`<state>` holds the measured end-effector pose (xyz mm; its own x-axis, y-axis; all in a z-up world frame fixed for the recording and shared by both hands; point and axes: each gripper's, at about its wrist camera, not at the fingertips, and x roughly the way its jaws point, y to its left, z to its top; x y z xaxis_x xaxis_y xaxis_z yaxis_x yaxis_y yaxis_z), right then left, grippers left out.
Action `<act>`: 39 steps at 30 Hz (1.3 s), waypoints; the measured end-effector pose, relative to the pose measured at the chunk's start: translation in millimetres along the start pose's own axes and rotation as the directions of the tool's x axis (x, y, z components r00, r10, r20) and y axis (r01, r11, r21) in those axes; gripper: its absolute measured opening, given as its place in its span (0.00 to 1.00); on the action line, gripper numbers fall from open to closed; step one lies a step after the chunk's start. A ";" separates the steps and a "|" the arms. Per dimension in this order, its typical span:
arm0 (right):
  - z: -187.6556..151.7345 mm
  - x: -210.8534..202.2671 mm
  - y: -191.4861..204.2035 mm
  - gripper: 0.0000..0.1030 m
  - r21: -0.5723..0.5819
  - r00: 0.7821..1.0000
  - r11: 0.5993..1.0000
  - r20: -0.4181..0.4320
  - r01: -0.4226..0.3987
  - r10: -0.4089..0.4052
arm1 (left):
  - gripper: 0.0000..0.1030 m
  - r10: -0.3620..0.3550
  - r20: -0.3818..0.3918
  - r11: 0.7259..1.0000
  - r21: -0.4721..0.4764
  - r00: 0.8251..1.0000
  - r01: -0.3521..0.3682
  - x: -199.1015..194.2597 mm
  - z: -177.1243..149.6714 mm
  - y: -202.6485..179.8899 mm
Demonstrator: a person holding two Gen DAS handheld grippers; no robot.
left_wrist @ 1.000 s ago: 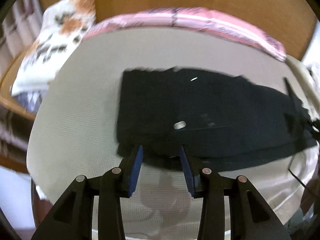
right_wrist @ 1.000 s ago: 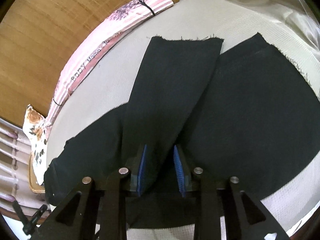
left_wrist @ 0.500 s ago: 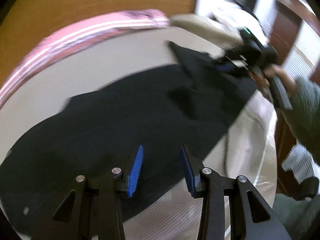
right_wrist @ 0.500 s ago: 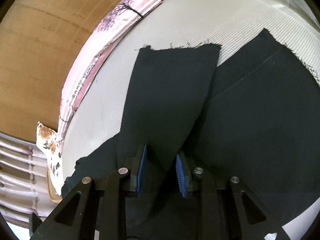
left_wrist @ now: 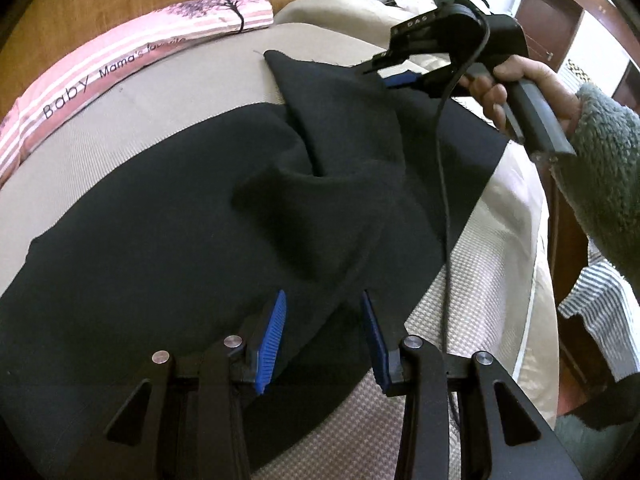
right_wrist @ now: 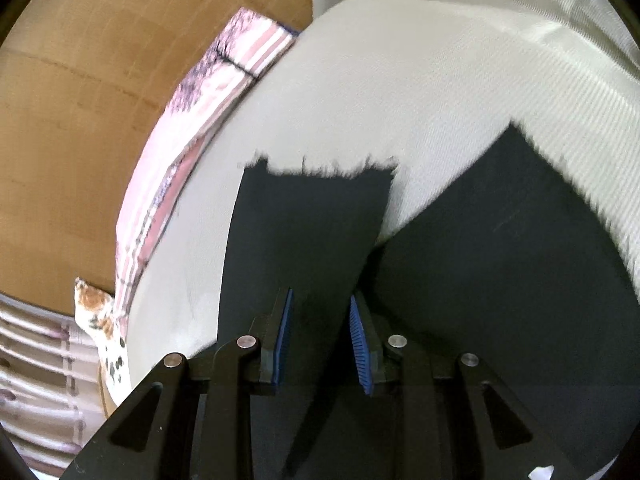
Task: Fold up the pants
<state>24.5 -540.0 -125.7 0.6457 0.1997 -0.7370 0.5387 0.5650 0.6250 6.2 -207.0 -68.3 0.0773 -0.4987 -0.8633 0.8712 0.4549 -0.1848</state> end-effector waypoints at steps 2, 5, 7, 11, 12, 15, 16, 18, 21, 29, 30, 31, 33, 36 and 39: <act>9.7 -0.9 -3.9 0.26 0.008 1.000 1.000 0.015 0.002 -0.002 | 0.34 0.004 0.003 1.000 -0.002 1.000 -0.004 1.7 -0.2 0.4; 22.8 2.7 -8.5 0.26 0.007 1.000 1.000 0.021 0.009 -0.009 | 0.31 0.006 0.001 1.000 -0.004 1.000 -0.006 3.5 0.4 -0.2; 29.8 7.7 -10.3 0.26 0.000 0.999 1.000 0.020 0.028 -0.028 | 0.29 0.006 0.002 1.000 -0.011 1.000 -0.006 4.3 1.7 1.0; 40.8 17.3 -15.2 0.17 0.008 0.999 0.999 0.016 0.050 -0.051 | 0.24 0.003 0.002 1.000 -0.015 1.000 -0.003 5.4 3.2 2.2; 42.8 18.6 -15.3 0.12 0.004 0.998 0.998 0.017 0.058 -0.058 | 0.23 0.002 0.002 1.000 -0.018 1.000 -0.002 5.8 3.7 2.8; 43.7 13.1 -11.1 0.05 -0.014 0.996 0.997 0.037 0.079 -0.078 | 0.16 0.000 0.002 1.000 -0.023 1.000 0.000 6.2 5.0 2.8; 42.4 6.2 -7.5 0.04 -0.022 0.996 0.997 0.055 0.076 -0.075 | 0.15 0.003 0.004 1.000 -0.019 1.000 -0.003 6.0 5.4 1.9; 37.8 -17.7 4.3 0.04 -0.061 0.992 0.995 0.107 0.080 -0.073 | 0.13 0.012 0.009 1.000 -0.003 1.000 -0.012 5.5 6.0 -1.1; 26.0 -57.8 15.4 0.04 -0.098 0.980 0.989 0.177 0.107 -0.088 | 0.11 0.021 0.019 1.000 0.017 1.000 -0.022 3.8 6.8 -4.9; -31.4 -128.7 -16.4 0.03 -0.055 0.923 0.955 0.277 0.291 -0.266 | 0.10 -0.015 0.052 0.999 0.045 0.999 0.012 -7.2 6.6 -7.4; -41.1 -128.3 -28.0 0.03 -0.031 0.917 0.947 0.264 0.319 -0.300 | 0.10 -0.014 0.046 0.999 0.051 0.999 0.011 -6.2 5.0 -8.1; -45.6 -128.1 -36.2 0.03 -0.015 0.915 0.944 0.250 0.330 -0.316 | 0.10 -0.011 0.035 0.998 0.060 0.999 0.009 -4.0 2.9 -9.8; -56.5 -123.0 -53.0 0.03 0.014 0.909 0.934 0.225 0.356 -0.350 | 0.10 0.004 0.004 0.997 0.083 1.000 -0.005 3.7 -0.7 -13.0; -67.3 -120.0 -66.8 0.03 0.042 0.904 0.928 0.212 0.371 -0.371 | 0.10 0.018 0.006 0.994 0.104 1.000 -0.018 5.3 -0.6 -16.6; -73.3 -128.4 -63.3 0.03 0.042 0.894 0.924 0.242 0.379 -0.377 | 0.10 0.003 0.006 0.995 0.104 1.000 -0.004 1.8 2.4 -16.7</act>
<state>-132.2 -542.7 -89.6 0.5050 -0.2288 -0.8322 0.7654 0.5643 0.3093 -7.0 -217.3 -65.7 0.0830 -0.5015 -0.8612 0.9165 0.3777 -0.1317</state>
